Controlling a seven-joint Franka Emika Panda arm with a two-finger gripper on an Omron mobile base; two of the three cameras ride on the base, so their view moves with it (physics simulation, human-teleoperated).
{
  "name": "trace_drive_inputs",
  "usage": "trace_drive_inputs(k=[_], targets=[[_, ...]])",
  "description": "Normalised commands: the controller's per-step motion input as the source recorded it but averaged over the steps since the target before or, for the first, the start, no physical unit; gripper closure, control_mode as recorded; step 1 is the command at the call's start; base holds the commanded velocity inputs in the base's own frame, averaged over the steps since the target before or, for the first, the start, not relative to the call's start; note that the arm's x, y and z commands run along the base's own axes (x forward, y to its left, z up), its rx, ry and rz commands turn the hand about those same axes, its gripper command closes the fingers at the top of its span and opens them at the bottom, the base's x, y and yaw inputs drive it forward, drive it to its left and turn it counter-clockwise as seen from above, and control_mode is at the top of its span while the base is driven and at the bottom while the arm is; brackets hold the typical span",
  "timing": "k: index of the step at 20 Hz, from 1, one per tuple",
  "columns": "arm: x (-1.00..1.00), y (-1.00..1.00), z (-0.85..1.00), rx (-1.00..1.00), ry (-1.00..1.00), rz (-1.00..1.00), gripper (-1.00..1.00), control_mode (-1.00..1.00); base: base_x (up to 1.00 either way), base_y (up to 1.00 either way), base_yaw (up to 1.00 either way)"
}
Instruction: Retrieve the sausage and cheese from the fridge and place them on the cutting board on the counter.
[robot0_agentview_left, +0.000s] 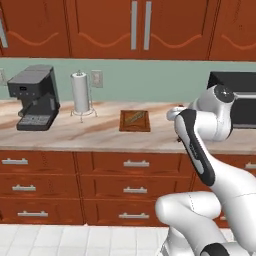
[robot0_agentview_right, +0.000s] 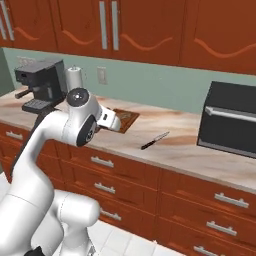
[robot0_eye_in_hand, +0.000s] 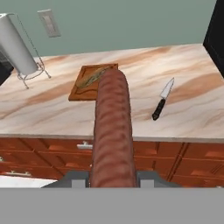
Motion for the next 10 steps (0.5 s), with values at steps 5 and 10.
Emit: trace_drive_inputs(k=[5, 10], targets=[[0.00, 0.00, 0.00, 0.00, 0.00, 0.00, 1.00, 1.00, 0.26, 0.68, -0.25], [0.00, 0.00, 0.00, 0.00, 0.00, 0.00, 1.00, 1.00, 0.48, 0.48, -0.39]])
